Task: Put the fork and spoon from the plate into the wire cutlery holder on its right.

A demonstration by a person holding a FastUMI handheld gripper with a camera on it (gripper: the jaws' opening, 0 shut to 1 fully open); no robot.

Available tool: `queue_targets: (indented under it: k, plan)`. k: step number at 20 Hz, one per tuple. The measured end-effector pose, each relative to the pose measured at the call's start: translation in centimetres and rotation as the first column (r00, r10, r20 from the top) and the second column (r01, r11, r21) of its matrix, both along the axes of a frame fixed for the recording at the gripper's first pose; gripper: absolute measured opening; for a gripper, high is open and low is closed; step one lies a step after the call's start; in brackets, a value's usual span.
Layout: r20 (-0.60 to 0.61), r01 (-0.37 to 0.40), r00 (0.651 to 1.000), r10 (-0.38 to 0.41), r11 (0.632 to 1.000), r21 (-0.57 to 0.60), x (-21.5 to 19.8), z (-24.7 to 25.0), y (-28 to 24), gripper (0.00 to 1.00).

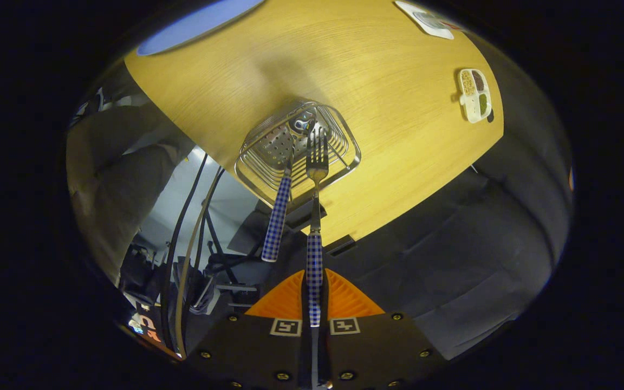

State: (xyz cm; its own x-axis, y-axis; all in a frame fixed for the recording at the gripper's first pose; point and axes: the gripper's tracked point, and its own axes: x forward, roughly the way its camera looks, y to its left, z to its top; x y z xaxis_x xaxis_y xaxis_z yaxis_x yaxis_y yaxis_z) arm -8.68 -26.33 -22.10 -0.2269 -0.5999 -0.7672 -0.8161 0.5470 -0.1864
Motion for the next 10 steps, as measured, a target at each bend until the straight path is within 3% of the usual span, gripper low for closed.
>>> queue_targets:
  k: [5, 10]
  plan:
    - [-0.023, 0.015, 1.000, -0.015, 0.999, 0.029, 0.3, -1.2, 1.5, 0.06]
    - [0.015, 0.023, 1.000, -0.024, 0.998, 0.053, 0.5, -1.5, 1.7, 0.19]
